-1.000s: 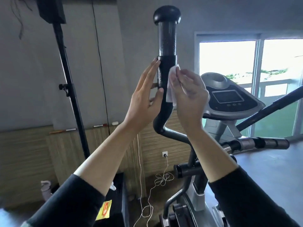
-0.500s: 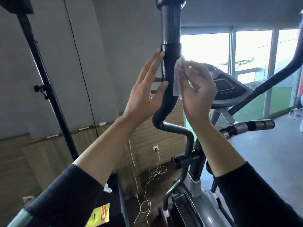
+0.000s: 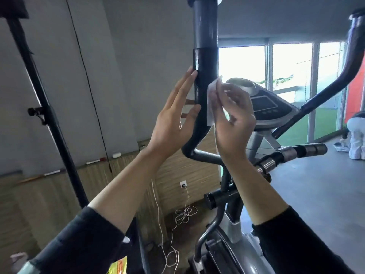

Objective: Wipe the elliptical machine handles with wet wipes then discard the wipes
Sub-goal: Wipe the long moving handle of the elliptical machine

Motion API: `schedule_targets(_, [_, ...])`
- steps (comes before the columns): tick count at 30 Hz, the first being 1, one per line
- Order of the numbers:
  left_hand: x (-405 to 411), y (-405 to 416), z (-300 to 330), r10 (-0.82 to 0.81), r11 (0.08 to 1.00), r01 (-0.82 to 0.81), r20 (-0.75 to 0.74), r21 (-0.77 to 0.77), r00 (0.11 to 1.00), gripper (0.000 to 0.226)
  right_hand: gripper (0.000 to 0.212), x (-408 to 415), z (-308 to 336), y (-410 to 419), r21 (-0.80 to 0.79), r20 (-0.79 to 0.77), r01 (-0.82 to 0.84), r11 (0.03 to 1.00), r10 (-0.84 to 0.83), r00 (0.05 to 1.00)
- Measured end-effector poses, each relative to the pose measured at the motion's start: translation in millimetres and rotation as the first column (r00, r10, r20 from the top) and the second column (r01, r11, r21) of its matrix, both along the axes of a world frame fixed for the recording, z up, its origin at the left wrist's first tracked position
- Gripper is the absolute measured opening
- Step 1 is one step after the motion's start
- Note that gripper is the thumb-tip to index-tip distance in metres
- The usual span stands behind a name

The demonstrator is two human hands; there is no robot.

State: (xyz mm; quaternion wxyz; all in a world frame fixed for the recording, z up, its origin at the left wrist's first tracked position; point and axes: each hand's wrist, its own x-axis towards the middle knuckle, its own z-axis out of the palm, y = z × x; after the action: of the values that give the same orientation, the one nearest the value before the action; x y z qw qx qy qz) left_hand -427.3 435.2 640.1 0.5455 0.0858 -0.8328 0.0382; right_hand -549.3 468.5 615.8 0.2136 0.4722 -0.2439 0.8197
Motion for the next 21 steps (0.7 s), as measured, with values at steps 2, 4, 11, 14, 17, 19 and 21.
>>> schedule_targets(2, [1,-5,-9,0.010,1.000,-0.010,0.006,-0.002,1.000,0.063,0.022,2,-30,-7,0.049,0.033,-0.013,0.999,0.011,0.999])
schedule_targets(4, [2,-9,-19,0.028,0.999,-0.029,0.011,0.019,1.000,0.063,0.021,5,-49,-11,0.101,0.078,-0.044,0.994,0.036,0.996])
schedule_targets(11, [4,-15,-31,0.025,0.998,-0.025,-0.003,0.058,1.000,0.061,0.021,4,-29,-6,0.012,0.030,-0.010,1.000,0.009,1.000])
schedule_targets(14, [6,-20,-38,0.015,0.998,-0.015,-0.002,0.067,1.000,0.063,0.020,3,-41,-14,-0.016,-0.009,0.049,0.999,-0.049,0.999])
schedule_targets(17, [8,-25,-45,0.024,0.996,-0.024,-0.002,0.086,1.000,0.063,0.018,6,-70,-29,0.036,0.008,0.027,0.999,-0.027,1.000])
schedule_targets(19, [10,-28,-47,0.035,0.993,-0.035,0.002,0.109,0.999,0.063,0.016,9,-82,-35,0.084,0.053,-0.004,0.996,0.000,0.999])
schedule_targets(21, [12,-29,-49,0.047,0.990,-0.047,0.010,0.134,0.999,0.063,0.013,11,-82,-35,0.088,0.070,-0.016,0.996,0.010,0.998])
